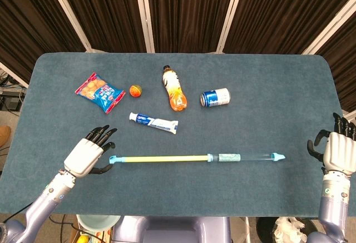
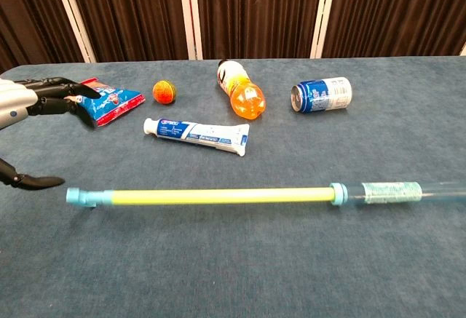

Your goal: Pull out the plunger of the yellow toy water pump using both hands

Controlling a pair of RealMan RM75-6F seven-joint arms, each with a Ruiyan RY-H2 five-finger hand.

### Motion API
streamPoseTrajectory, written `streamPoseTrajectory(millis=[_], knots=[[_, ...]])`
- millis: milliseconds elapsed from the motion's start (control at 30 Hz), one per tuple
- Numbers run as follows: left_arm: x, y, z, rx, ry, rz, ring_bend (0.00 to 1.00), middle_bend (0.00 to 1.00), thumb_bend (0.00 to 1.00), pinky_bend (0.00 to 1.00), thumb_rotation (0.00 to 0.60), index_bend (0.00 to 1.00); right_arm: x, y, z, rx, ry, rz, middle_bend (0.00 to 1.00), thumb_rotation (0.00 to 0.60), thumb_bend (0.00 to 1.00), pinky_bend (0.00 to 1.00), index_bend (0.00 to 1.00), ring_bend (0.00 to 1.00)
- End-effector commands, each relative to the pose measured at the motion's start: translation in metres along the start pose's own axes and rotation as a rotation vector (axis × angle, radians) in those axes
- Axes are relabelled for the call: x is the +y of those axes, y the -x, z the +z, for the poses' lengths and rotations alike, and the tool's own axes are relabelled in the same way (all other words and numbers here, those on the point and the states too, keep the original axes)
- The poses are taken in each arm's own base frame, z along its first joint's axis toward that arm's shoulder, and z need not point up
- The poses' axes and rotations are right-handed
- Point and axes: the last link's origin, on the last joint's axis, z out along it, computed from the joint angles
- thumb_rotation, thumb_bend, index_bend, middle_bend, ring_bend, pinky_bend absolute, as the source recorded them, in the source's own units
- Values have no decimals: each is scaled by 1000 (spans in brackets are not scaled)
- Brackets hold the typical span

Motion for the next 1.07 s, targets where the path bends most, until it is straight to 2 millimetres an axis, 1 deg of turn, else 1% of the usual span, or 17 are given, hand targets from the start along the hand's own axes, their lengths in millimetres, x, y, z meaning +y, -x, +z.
streamPoseTrajectory(millis=[33,200,367,500,600,733,833,933,1067], knots=[[-2,1,-1,-21,-19,0,0,0,65,60,600,0,0,0,0,-6,-3,2,0,600,298,0,251,0],[-5,0,-4,-30,-46,-15,0,0,63,60,600,5,1,1,-1,-21,-5,7,0,600,285,0,251,0],[-14,-3,-12,-14,-114,-51,0,0,53,60,600,15,-2,1,-4,-43,-27,26,0,600,234,0,251,0],[-25,-8,-27,21,-207,-97,0,0,50,32,600,10,-8,1,-15,-58,-94,40,0,600,181,0,249,0],[-36,-9,-45,28,-277,-122,0,0,49,9,600,0,-9,-1,-28,-49,-180,42,0,600,156,0,207,0],[-50,-13,-70,55,-362,-169,0,0,48,0,600,0,0,-2,-47,-31,-279,31,0,600,135,0,113,0],[-58,-18,-84,88,-396,-172,0,0,46,0,600,0,11,-1,-60,-27,-325,1,0,600,131,0,65,0],[-64,-24,-98,133,-400,-132,0,0,34,0,600,0,22,-2,-68,-14,-359,-30,0,600,124,0,30,0],[-69,-23,-119,131,-419,-82,0,0,12,0,600,0,35,-5,-73,-8,-367,-37,0,600,106,0,0,0]])
